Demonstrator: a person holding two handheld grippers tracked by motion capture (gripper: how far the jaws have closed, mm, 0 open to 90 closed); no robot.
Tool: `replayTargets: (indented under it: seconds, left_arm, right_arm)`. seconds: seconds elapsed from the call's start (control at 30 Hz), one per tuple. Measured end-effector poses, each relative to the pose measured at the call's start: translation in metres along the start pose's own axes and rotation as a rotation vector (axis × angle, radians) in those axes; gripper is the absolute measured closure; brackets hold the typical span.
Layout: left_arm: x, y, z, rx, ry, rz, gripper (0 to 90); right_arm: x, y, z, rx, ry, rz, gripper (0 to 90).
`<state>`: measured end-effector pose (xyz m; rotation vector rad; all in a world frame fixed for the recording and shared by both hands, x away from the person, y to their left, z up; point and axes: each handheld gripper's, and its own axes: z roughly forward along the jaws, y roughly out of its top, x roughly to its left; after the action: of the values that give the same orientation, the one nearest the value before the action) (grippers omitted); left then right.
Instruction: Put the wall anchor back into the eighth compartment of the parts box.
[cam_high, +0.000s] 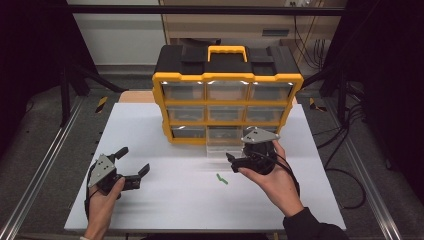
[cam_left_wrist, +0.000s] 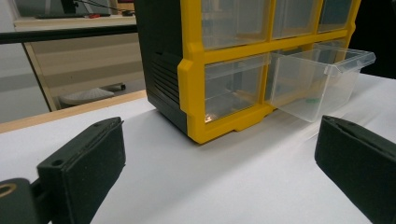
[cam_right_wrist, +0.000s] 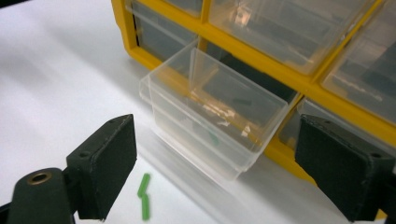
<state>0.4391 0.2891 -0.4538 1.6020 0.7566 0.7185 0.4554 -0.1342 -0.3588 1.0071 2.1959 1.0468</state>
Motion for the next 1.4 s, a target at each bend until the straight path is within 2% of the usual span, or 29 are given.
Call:
replayTargets:
  seconds: [0.4, 0.5, 0.57, 0.7, 0.87, 0.97, 1.03, 1.4]
  left_arm:
    - [0.000, 0.000, 0.000, -0.007, 0.003, -0.003, 1.3]
    - [0.001, 0.000, 0.000, -0.009, 0.000, -0.007, 1.2]
    - [0.001, -0.001, -0.001, -0.015, -0.003, -0.022, 1.2]
    - [0.001, -0.001, -0.002, -0.021, 0.001, -0.027, 1.1]
    - [0.002, 0.000, -0.003, -0.015, 0.007, -0.019, 1.1]
    - [0.002, 0.000, -0.003, -0.017, 0.007, -0.021, 1.1]
    - [0.001, 0.000, -0.002, -0.014, 0.004, -0.021, 1.2]
    - [0.001, -0.001, -0.001, -0.006, 0.000, -0.014, 1.1]
  right_arm:
    - [0.005, -0.022, -0.001, 0.057, 0.010, 0.015, 11.6]
    - [0.008, -0.029, 0.004, 0.091, 0.017, 0.022, 11.3]
    - [0.010, -0.034, 0.007, 0.104, 0.026, 0.012, 11.3]
    - [0.017, -0.039, 0.013, 0.143, 0.042, 0.007, 11.0]
    - [0.024, -0.048, 0.023, 0.179, 0.066, 0.002, 10.7]
    - [0.027, -0.052, 0.026, 0.180, 0.064, -0.008, 11.5]
    - [0.028, -0.054, 0.028, 0.185, 0.074, 0.003, 11.4]
    - [0.025, -0.058, 0.033, 0.219, 0.091, -0.001, 11.0]
